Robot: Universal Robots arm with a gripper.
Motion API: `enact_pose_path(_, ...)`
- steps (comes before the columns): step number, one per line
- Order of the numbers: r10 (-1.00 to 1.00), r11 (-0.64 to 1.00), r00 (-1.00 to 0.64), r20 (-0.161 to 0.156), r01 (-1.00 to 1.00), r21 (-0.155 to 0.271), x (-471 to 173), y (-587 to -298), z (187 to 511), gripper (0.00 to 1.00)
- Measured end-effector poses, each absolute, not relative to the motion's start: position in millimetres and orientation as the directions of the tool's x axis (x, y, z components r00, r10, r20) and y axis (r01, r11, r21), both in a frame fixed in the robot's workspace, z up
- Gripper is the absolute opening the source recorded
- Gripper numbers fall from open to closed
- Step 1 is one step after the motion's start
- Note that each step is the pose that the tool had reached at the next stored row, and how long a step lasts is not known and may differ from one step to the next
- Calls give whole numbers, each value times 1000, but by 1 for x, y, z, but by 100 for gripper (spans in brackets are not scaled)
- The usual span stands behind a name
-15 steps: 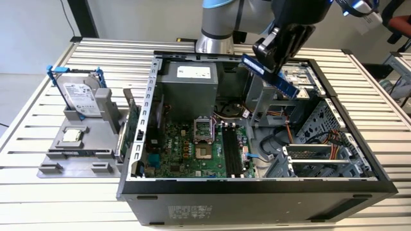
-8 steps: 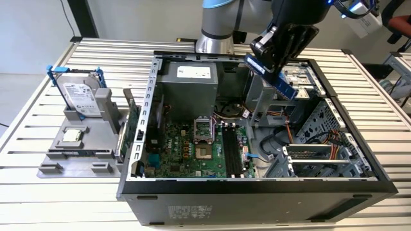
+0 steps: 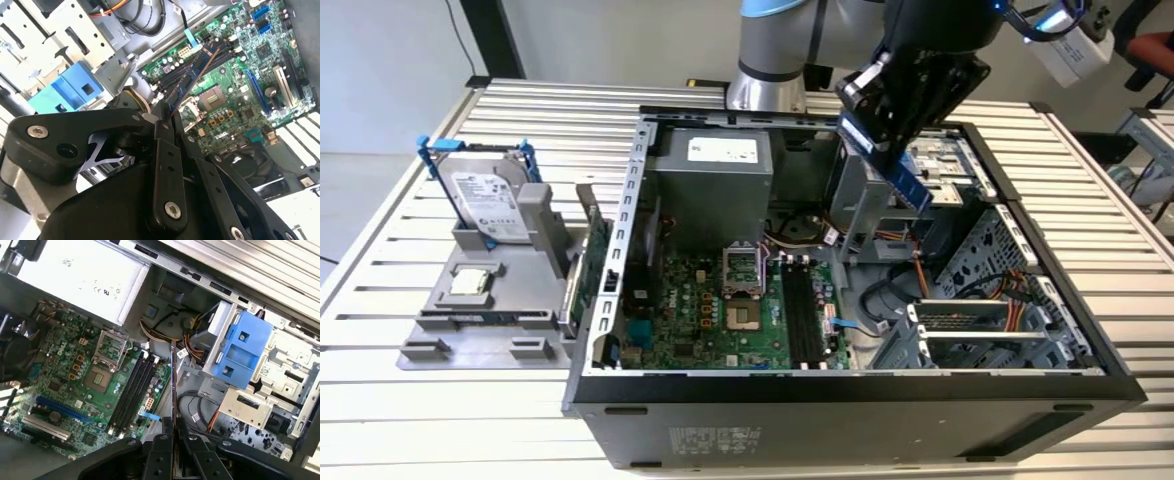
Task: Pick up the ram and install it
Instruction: 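Pick up the ram and move it above insertion slot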
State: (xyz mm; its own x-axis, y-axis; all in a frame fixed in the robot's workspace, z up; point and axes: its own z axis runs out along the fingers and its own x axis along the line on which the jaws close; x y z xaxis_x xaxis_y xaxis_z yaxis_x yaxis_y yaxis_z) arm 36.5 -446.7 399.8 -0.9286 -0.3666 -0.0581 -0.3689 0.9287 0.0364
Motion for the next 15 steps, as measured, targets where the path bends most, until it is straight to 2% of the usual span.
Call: enact_pose_path(15,-121,992,-991,-58,-123,36,36,-447,399,0)
